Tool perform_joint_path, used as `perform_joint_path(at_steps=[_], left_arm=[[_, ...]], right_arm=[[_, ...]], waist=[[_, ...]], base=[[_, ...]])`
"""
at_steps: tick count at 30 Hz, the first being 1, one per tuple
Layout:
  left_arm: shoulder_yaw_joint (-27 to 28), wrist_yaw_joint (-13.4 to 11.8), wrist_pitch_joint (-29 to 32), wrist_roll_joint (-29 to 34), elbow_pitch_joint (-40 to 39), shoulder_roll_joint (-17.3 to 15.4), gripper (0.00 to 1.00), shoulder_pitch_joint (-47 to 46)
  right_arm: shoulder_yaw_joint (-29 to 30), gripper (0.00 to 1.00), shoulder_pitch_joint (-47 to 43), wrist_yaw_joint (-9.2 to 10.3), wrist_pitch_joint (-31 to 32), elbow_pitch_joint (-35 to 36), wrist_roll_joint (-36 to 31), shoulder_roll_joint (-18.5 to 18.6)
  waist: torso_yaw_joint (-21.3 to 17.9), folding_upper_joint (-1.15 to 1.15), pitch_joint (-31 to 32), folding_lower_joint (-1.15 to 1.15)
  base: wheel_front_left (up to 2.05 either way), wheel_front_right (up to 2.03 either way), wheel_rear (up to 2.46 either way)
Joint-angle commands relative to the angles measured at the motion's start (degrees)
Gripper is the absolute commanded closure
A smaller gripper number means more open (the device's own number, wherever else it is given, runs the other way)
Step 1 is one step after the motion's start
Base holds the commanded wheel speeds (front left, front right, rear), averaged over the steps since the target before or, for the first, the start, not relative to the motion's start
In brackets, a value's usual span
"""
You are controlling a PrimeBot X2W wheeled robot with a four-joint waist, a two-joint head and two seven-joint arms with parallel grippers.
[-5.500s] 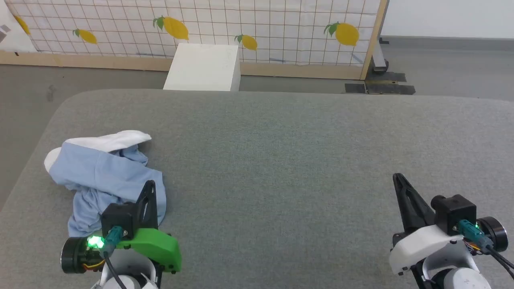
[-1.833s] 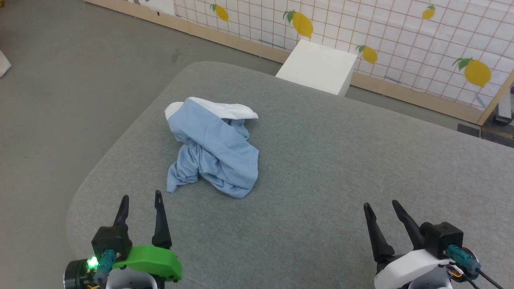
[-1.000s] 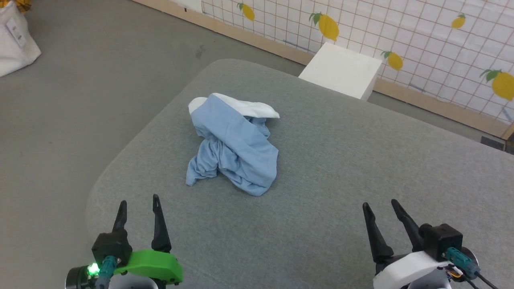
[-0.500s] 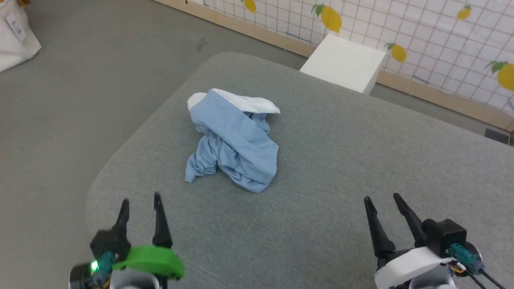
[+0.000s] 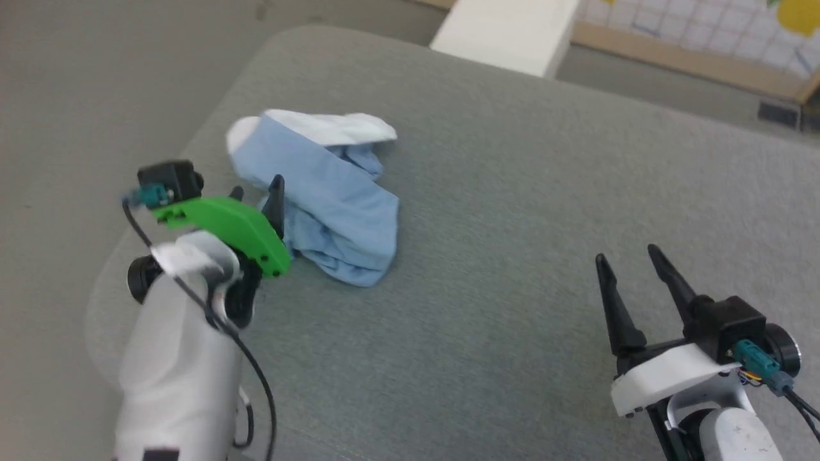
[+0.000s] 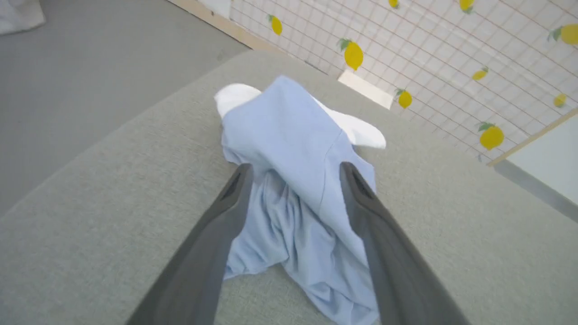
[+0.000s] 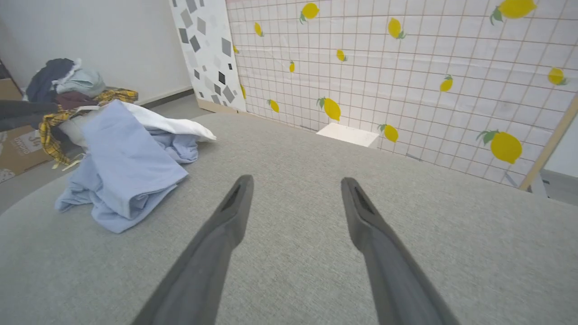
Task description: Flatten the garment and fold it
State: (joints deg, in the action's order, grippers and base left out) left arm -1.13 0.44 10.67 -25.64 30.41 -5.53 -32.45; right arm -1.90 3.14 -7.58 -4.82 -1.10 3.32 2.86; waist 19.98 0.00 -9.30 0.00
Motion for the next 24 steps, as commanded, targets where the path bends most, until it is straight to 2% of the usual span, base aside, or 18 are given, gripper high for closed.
perform_joint_path(at_steps=[1,4,8,11,12,13,17,24], left_arm=[[0.87,-0.82,3.08,-1.68,2.18,-0.04,0.0,-2.15],[1.96,-2.53,10.17,-3.96,6.51,-0.5,0.0,-6.48],[1.92,-4.67,15.52,-4.47,10.31,-1.09,0.0,-9.02],[1.7,-6.99,16.05,-3.39,12.07,-1.9,0.0,-9.34],[1.8,-7.48,14.81,-3.05,12.03,-2.1,0.45,-9.39],[1.7,-7.49,13.65,-2.77,11.91,-2.17,1.0,-9.45],[1.15,-5.41,9.87,-2.47,10.57,-2.54,1.0,-10.47],[-1.04,0.45,5.77,-2.82,3.71,-2.09,1.0,-14.5]], right_arm=[[0.23,0.0,0.68,0.09,0.21,0.61,-0.43,0.01],[0.56,0.0,1.19,0.09,0.34,1.48,-0.49,0.01],[0.89,0.0,1.99,0.09,0.19,1.83,-0.3,0.01],[0.98,0.0,2.32,0.09,-0.17,1.6,-0.03,0.01],[1.01,0.0,2.44,0.09,-0.4,1.5,0.09,0.01],[1.05,0.0,2.56,0.09,-0.67,1.39,0.12,0.01],[0.95,0.0,2.89,0.09,-1.51,0.08,0.51,0.01],[-0.5,0.0,3.66,0.09,-3.83,-3.61,2.94,0.01]], waist=[[-5.15,0.0,-5.31,0.0],[-7.08,0.0,-7.46,0.0],[-8.77,0.0,-9.27,0.0],[-9.27,0.0,-9.74,0.0],[-9.35,0.0,-9.83,0.0],[-9.36,0.0,-9.87,0.0],[-9.0,0.0,-9.02,0.0],[-10.23,0.0,-4.13,0.0]], base=[[0.0,0.0,0.0],[0.0,0.0,0.0],[0.0,0.0,0.0],[0.0,0.0,0.0],[0.0,0.0,0.0],[0.0,0.0,0.0],[0.0,0.0,0.0],[0.0,0.0,0.0]])
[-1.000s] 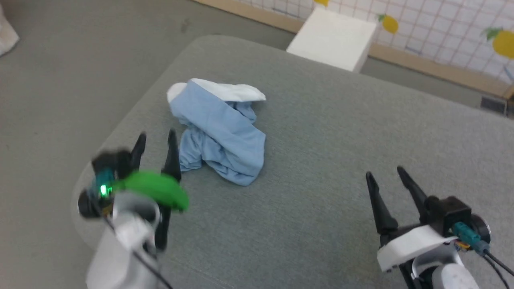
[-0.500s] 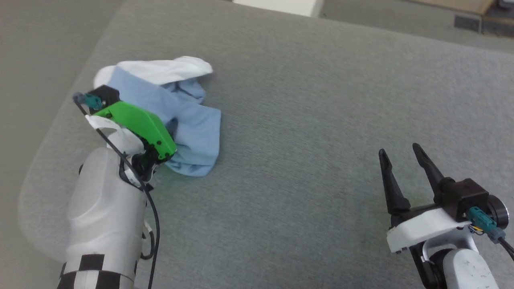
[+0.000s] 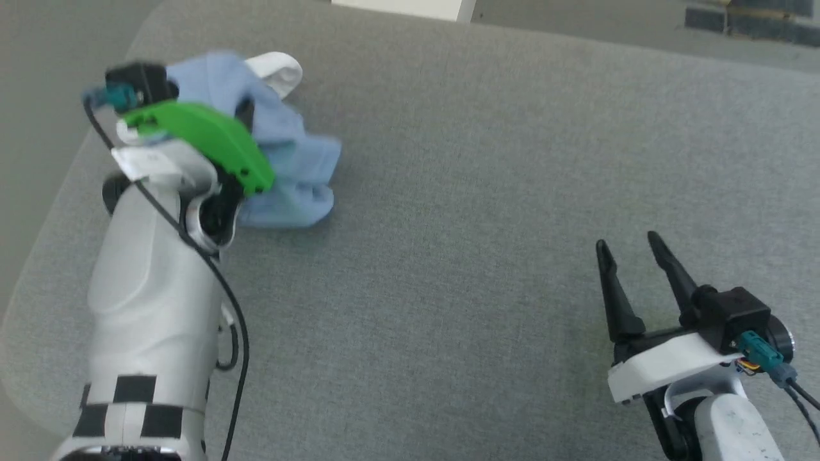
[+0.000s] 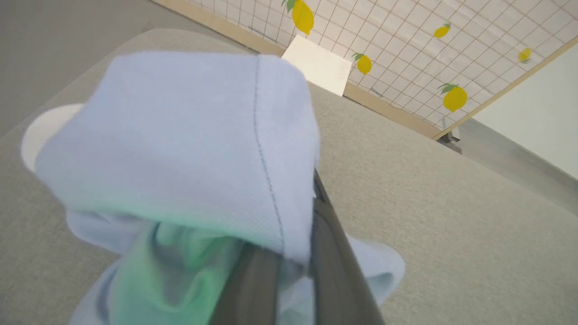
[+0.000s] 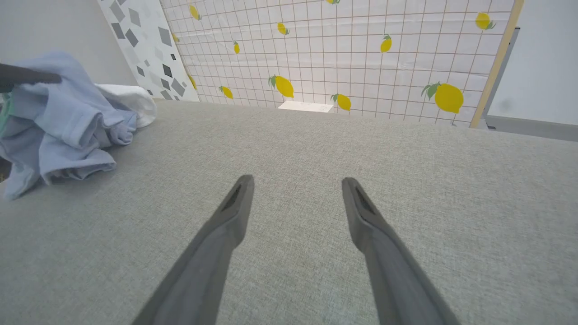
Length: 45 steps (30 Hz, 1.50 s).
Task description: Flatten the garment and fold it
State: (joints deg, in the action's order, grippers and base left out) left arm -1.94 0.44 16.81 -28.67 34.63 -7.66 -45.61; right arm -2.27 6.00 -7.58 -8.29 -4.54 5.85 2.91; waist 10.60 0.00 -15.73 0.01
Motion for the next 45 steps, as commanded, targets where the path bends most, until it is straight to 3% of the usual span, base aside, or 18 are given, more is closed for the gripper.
perform_joint_path(at_steps=[1,10,17,22,23,24,25,26,33,38,43,45], left_arm=[[-0.68,1.24,-0.38,0.05,-1.81,0.3,1.0,-1.93],[-10.1,5.04,9.31,-3.53,-13.5,3.82,1.0,0.15],[-19.25,4.51,13.45,-7.62,-14.2,4.7,1.0,9.97],[-28.86,2.81,15.84,-12.25,-11.89,4.76,1.0,16.52],[-30.3,2.25,16.24,-12.93,-11.02,4.77,0.82,17.36],[-31.32,1.77,16.55,-13.01,-10.31,4.77,0.55,17.73],[-32.06,1.24,16.67,-13.4,-9.73,4.77,0.0,17.95],[-32.17,0.87,16.32,-14.14,-9.75,4.77,0.0,17.97],[-25.63,-0.79,5.13,-17.59,-16.61,4.0,0.0,14.29],[-20.03,-2.36,-5.46,-13.77,-21.25,-1.19,0.0,15.3],[-15.66,-4.78,-20.78,-6.08,-23.7,-8.0,0.0,22.98],[-14.54,-6.25,-26.16,-4.1,-24.37,-9.02,0.0,27.26]], right_arm=[[-0.23,0.0,0.83,0.09,-0.67,-0.63,0.77,-0.03],[0.39,0.0,0.04,0.09,-3.05,-4.61,3.34,-0.03],[2.05,0.0,-0.8,0.09,-3.93,-6.18,4.2,-0.03],[2.68,0.0,-1.59,0.09,-4.24,-6.82,4.69,-0.03],[2.74,0.0,-1.76,0.09,-4.3,-6.95,4.83,-0.03],[2.81,0.0,-1.86,0.09,-4.35,-7.03,4.94,-0.03],[2.89,0.0,-1.94,0.09,-4.42,-7.1,5.05,-0.03],[3.02,0.0,-2.02,0.09,-4.47,-7.15,5.12,-0.03],[3.1,0.0,-3.05,0.09,-4.76,-7.72,5.52,-0.03],[2.45,0.0,-3.47,0.09,-4.58,-7.96,5.71,-0.03],[2.41,0.0,-3.98,0.09,-3.07,-8.01,4.07,-0.03],[2.75,0.0,-4.25,0.09,-1.87,-7.92,3.61,-0.03]], waist=[[-1.27,0.0,2.98,-0.01],[-8.46,0.0,7.8,-0.01],[-14.84,0.0,8.5,-0.01],[-17.75,0.0,8.68,-0.01],[-18.04,0.0,8.78,-0.01],[-18.18,0.0,8.81,-0.01],[-18.25,0.0,8.85,-0.01],[-18.18,0.0,8.94,-0.01],[-15.21,0.0,10.89,-0.01],[-13.39,0.0,12.81,-0.01],[-12.51,0.0,14.46,-0.01],[-12.05,0.0,14.89,-0.01]], base=[[0.0,0.0,0.0],[0.0,0.0,0.0],[0.0,0.0,0.0],[0.0,0.0,0.0],[0.0,0.0,0.0],[0.0,0.0,0.0],[0.0,0.0,0.0],[0.0,0.0,0.0],[0.0,0.0,0.0],[0.0,0.0,0.0],[0.0,0.0,0.0],[0.0,0.0,0.0]])
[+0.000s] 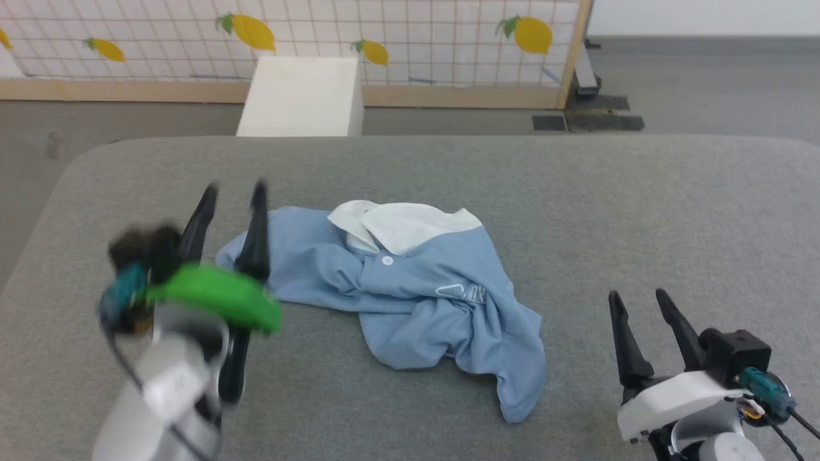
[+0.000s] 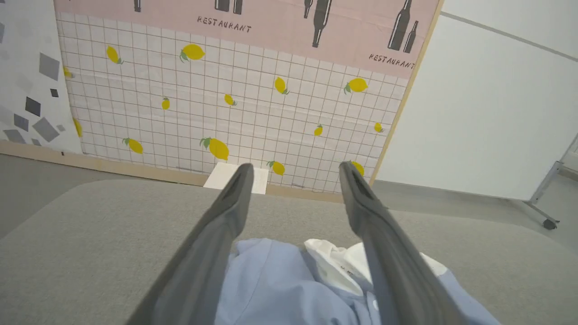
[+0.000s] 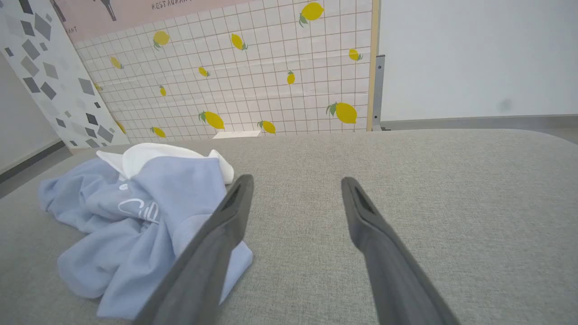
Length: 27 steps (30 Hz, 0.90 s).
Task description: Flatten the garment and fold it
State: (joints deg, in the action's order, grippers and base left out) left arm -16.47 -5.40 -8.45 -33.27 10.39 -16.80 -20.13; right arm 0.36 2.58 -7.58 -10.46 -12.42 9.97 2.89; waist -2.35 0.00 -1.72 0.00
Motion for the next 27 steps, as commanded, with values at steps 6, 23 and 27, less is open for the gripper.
perform_joint_path(at_steps=[6,23,27], left_arm=[[2.58,-5.2,-5.77,2.92,-3.07,0.78,0.0,13.07],[2.18,-5.91,-6.35,3.24,-6.1,4.31,0.0,15.93],[2.07,-5.85,-6.36,3.05,-5.76,4.61,0.0,15.67]], right_arm=[[1.2,0.0,-0.55,0.09,13.23,-2.33,-1.3,-0.02],[-9.79,0.0,17.82,0.09,44.26,-18.46,-9.33,3.1],[-10.64,0.77,18.95,0.09,43.48,-21.03,-7.07,3.33]], waist=[[2.67,0.0,0.91,0.0],[9.22,0.0,-5.76,0.0],[9.03,0.0,-6.2,0.0]], base=[[0.0,0.0,0.0],[0.0,0.0,0.0],[0.0,0.0,0.0]])
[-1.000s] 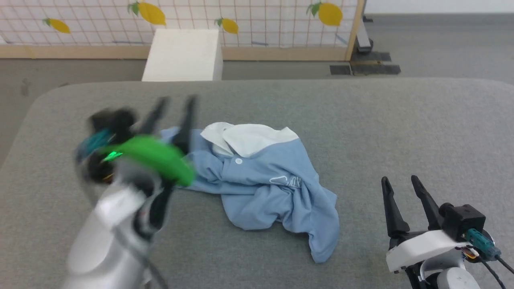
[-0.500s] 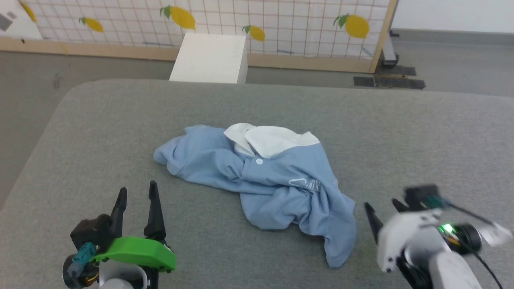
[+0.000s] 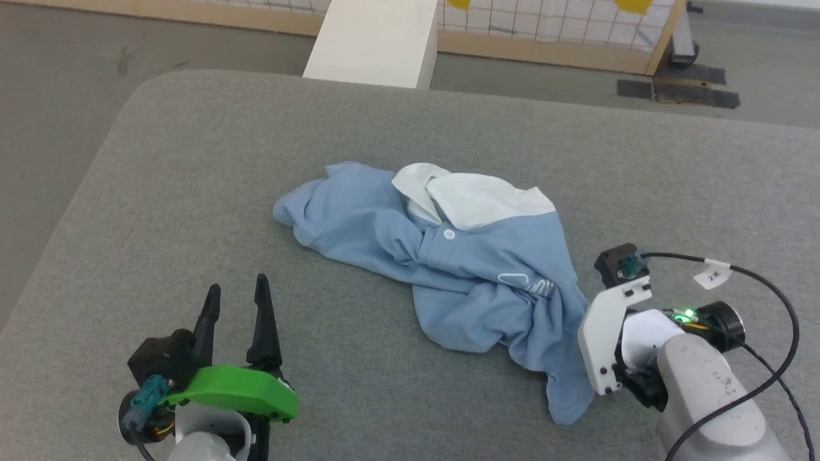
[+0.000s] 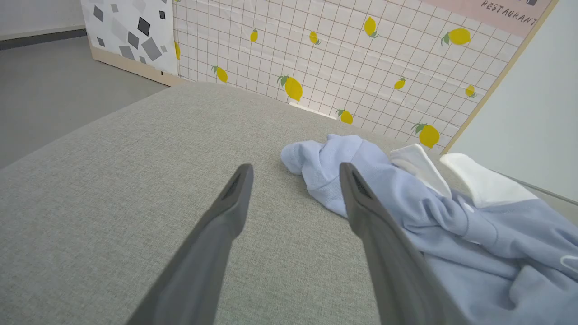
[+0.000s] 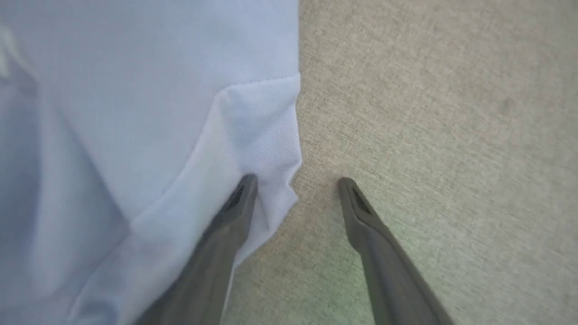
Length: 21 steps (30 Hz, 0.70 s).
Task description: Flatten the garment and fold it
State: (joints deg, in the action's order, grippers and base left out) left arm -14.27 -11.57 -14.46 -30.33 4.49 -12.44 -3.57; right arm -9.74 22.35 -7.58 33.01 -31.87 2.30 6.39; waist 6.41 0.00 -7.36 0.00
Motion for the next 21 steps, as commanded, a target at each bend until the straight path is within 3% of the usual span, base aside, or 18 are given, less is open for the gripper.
perform_joint_path(at_steps=[1,2,5,9,14,18,19,20,21], left_arm=[[-0.16,0.28,-0.36,0.13,0.23,0.26,0.0,-0.88],[-0.18,0.23,-0.36,0.16,0.31,0.3,0.0,-0.85],[0.01,-0.03,-0.37,0.03,0.34,0.29,0.0,-0.59],[-0.13,-0.01,-0.09,-0.03,-0.1,0.09,0.0,-0.86],[-0.84,0.14,0.68,0.01,-0.2,-0.04,0.0,-1.36],[-1.1,0.13,1.26,-0.38,0.06,-0.06,0.0,-0.85],[-1.08,0.11,1.33,-0.52,0.13,-0.06,0.0,-0.7],[-1.06,0.04,1.42,-0.66,0.22,-0.07,0.0,-0.48],[-1.04,0.01,1.52,-0.78,0.25,-0.1,0.0,-0.32]], right_arm=[[-0.81,0.95,-0.54,0.09,-0.86,-1.62,1.07,0.1],[-1.25,1.0,-0.32,0.09,-1.54,-1.71,1.67,0.66],[0.17,1.0,0.54,0.09,-3.69,-0.69,4.15,2.48],[7.83,1.0,2.73,0.09,-5.87,1.88,5.4,7.71],[18.32,1.0,2.4,0.09,-5.7,2.35,1.92,15.55],[22.34,1.0,-0.04,0.09,-4.6,0.79,0.7,16.72],[22.8,0.92,-0.48,0.09,-4.72,0.61,0.95,16.15],[23.38,0.0,-0.88,0.09,-5.2,0.65,1.22,15.46],[23.61,0.0,-1.12,0.09,-5.95,1.02,1.21,15.03]], waist=[[-0.02,0.0,-0.51,0.0],[-0.4,0.0,-0.38,0.0],[-1.64,0.0,0.07,0.0],[-2.76,0.0,0.33,0.0],[-2.93,0.0,0.55,0.0],[-3.43,0.0,0.45,0.0],[-3.59,0.0,0.51,0.0],[-3.78,0.0,0.59,0.0],[-3.92,0.0,0.62,0.0]], base=[[0.0,0.0,0.0],[0.0,0.0,0.0],[0.0,0.0,0.0],[0.0,0.0,0.0],[0.0,0.0,0.0],[0.0,0.0,0.0],[0.0,0.0,0.0],[0.0,0.0,0.0],[0.0,0.0,0.0]])
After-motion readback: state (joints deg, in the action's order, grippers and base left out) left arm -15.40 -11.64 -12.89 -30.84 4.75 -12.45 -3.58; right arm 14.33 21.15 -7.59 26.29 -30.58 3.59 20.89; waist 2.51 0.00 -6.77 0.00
